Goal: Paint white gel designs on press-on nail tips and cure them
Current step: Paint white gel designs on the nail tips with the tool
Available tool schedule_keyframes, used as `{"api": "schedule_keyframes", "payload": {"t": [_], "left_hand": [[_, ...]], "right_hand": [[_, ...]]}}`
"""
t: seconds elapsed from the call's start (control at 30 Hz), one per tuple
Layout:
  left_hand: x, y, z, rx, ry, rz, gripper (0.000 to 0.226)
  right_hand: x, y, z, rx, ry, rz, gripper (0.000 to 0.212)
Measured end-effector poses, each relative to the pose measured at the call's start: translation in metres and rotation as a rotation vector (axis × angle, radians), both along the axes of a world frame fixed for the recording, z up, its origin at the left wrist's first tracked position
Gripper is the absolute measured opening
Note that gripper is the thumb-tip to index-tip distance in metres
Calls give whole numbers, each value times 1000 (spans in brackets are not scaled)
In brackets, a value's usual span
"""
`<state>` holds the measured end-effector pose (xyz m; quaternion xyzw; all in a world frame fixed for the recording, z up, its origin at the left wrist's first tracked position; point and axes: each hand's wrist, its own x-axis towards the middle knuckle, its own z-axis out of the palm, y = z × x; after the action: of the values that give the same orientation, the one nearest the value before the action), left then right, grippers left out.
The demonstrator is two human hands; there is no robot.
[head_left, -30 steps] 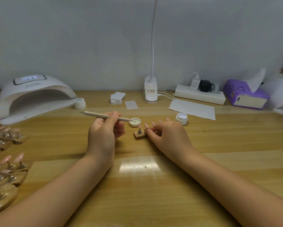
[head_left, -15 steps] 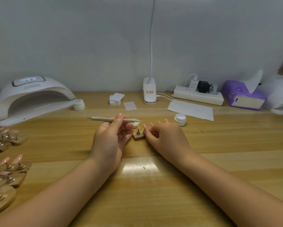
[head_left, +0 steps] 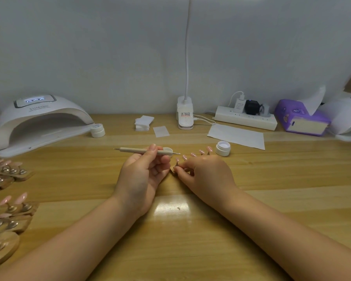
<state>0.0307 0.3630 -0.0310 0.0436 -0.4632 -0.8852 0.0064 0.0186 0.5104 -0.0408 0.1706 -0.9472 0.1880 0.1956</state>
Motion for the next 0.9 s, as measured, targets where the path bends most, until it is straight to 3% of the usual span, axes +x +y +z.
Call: {"api": "schedule_keyframes", "payload": {"t": [0.27, 0.6, 0.9], "left_hand": [[0, 1, 0, 21, -11, 8, 23], [-1, -2, 2, -11, 49, 98, 20], [6, -5, 6, -342, 253, 240, 11]], "right_hand": [[-2, 0, 0, 52, 1, 3, 31], [4, 4, 3, -73, 65, 71, 15], [0, 7, 2, -108, -6, 90, 22]]}}
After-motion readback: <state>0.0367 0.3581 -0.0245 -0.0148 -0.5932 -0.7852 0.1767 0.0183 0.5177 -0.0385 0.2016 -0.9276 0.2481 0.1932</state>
